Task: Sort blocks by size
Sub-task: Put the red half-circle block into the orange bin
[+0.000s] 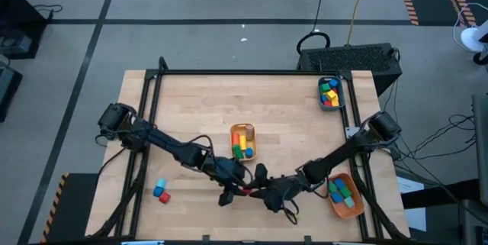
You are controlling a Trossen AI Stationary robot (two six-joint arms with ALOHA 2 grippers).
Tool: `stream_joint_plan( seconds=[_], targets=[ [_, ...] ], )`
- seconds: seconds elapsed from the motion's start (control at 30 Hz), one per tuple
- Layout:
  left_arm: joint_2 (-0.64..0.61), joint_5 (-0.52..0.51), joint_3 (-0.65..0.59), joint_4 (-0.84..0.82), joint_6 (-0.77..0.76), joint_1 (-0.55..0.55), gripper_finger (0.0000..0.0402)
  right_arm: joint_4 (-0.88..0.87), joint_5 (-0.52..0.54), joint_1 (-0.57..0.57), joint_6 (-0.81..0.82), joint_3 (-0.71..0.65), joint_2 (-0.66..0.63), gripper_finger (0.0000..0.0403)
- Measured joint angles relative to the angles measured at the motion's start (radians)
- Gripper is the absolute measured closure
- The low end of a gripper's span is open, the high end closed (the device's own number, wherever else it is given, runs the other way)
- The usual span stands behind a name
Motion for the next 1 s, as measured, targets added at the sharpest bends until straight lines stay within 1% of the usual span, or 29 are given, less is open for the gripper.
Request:
stream_joint_plan(
  seconds=[0.17, 0.3, 0.4, 0.67, 0.83, 0.9, 1.0],
  targets=[
    [0.0, 0.003, 0.0, 0.012, 0.016, 0.009, 0.0268, 0.011, -0.003, -0.019, -0.009, 0.001, 0.012, 0.0238],
    [0.0, 0.015, 0.0, 0.029, 0.017, 0.01, 0.0268, 0.011, -0.029, -0.03, -0.009, 0.001, 0.012, 0.0242],
    [0.0, 0.016, 0.0, 0.028, 0.017, 0.012, 0.0268, 0.011, -0.03, -0.033, -0.009, 0.001, 0.012, 0.026],
    [0.0, 0.029, 0.0, 0.026, 0.013, 0.016, 0.0268, 0.015, -0.056, -0.036, -0.015, 0.001, 0.012, 0.0326],
    [0.0, 0.04, 0.0, 0.022, -0.012, 0.029, 0.0266, 0.008, -0.071, -0.04, -0.002, 0.001, 0.011, 0.0333],
    [0.0, 0.04, 0.0, 0.022, -0.011, 0.032, 0.0245, 0.007, -0.068, -0.04, 0.012, 0.001, 0.01, 0.0333],
    [0.0, 0.039, 0.0, 0.03, -0.009, 0.035, 0.0203, 0.002, -0.08, -0.038, 0.058, 0.001, 0.011, 0.0331]
  ],
)
